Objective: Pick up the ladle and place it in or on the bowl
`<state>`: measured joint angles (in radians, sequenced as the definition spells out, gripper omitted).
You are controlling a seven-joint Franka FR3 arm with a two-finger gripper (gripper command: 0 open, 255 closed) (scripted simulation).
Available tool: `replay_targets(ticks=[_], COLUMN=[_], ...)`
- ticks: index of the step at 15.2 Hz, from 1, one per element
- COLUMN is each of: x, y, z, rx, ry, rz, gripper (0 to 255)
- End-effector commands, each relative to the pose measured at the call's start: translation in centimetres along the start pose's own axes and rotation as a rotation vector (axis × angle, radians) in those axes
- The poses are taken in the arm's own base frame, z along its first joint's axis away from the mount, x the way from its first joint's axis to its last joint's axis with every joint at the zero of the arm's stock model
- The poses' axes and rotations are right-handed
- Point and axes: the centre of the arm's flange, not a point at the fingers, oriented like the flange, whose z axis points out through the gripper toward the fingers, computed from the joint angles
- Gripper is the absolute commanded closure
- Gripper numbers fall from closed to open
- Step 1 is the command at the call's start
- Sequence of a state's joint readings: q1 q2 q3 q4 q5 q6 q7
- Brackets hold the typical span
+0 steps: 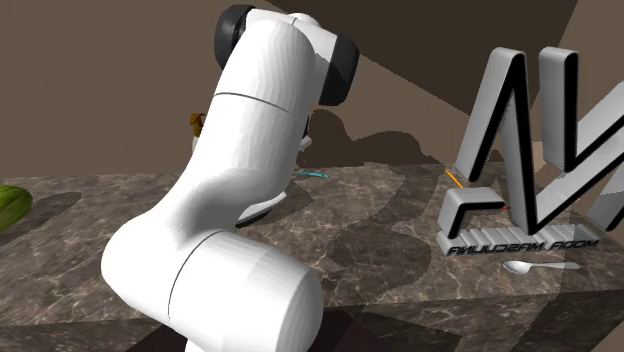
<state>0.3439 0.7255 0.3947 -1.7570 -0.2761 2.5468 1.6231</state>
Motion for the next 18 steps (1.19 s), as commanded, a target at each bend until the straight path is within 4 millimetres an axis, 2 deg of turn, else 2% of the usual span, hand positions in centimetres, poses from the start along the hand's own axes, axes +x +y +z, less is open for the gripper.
replay_targets(ticks=[1,18], x=[0.0,-0.7], y=[0.1,-1.1], z=[0.3,-8.5], rx=[-0.001,-0.001], ry=[-0.003,-0.003], rz=[0.000,0.000], gripper=[255,255])
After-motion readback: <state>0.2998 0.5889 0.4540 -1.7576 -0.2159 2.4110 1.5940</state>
